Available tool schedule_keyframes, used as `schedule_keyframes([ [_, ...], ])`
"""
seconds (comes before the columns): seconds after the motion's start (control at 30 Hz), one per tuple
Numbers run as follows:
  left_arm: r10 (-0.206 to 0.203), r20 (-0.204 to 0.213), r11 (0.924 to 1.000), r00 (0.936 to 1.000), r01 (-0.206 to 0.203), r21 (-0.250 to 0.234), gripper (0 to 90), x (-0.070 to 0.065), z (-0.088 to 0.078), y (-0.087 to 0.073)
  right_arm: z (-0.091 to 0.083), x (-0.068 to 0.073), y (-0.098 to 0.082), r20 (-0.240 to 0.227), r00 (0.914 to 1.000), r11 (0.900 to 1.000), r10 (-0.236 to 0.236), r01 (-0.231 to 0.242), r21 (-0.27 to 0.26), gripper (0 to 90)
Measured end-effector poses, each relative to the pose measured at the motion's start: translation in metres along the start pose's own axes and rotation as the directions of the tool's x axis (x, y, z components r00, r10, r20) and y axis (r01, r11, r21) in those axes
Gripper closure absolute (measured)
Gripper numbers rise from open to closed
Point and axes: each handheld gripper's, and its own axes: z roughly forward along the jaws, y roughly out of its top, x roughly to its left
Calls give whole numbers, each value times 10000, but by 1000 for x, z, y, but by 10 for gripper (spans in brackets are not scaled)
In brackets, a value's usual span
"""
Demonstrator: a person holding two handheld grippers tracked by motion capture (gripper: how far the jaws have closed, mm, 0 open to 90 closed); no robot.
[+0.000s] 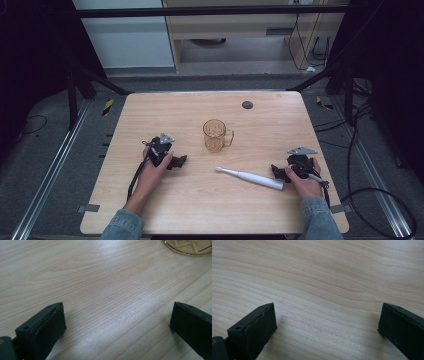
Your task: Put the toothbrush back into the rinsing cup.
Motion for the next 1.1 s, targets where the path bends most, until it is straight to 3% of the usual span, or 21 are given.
schedule_keyframes([
  [0.13, -11, -1, 10000, 10000, 11, -2, 0, 0, 0, 0, 1, 0, 1, 12, 10000, 10000, 29, -29, -42, 26],
  [0.2, -13, -1, 10000, 10000, 13, -3, 0, 0, 0, 0, -1, -1, 1, -28, 10000, 9999, -74, 73, -127, 110],
  [0.23, -10, 0, 10000, 10000, 10, 1, 0, 0, 0, 0, -3, -1, 1, -184, 9998, 9998, -29, 25, -186, 155],
  [0.27, -10, 2, 10000, 10000, 10, 2, 0, 0, 0, 0, -8, -1, 3, -480, 9988, 9989, -7, -15, -473, 157],
  [0.3, -10, 2, 10000, 10000, 10, 2, 0, 0, 0, 0, -8, -1, 3, -480, 9988, 9989, -7, -15, -473, 157],
  [0.4, -21, -13, 10000, 10000, 21, 8, 0, -1, -1, -1, -22, 5, 12, -509, 9964, 9947, -675, 632, -813, 184],
  [0.57, -22, -6, 10000, 10000, 22, 8, 0, -1, -1, -1, -34, 18, 22, -1127, 9885, 9914, -1012, 908, -942, 187],
  [0.6, -8, 14, 10000, 10000, 8, 8, 0, -1, -1, -1, -40, 27, 28, -1389, 9797, 9860, -1443, 1306, -1035, 176],
  [0.67, 20, 45, 10000, 10000, -20, -2, 0, -1, -2, -2, -43, 32, 31, -1478, 9760, 9838, -1599, 1452, -1055, 177],
  [0.73, 44, 67, 10000, 10000, -44, -5, 0, -1, -2, -2, -47, 45, 37, -1511, 9677, 9776, -2020, 1899, -908, 202],
  [0.8, 55, 69, 10000, 10000, -55, 9, 0, -1, -2, -2, -51, 63, 40, -1553, 9522, 9646, -2629, 2560, -632, 212],
  [0.87, 84, 70, 10000, 9999, -84, 24, 0, -1, -2, -2, -52, 73, 40, -1770, 9420, 9585, -2851, 2810, -483, 222],
  [1.1, 137, 187, 9999, 9997, -138, 7, 0, 0, -1, -1, -49, 92, 48, -2189, 8942, 9101, -3906, 4109, 545, 300],
])
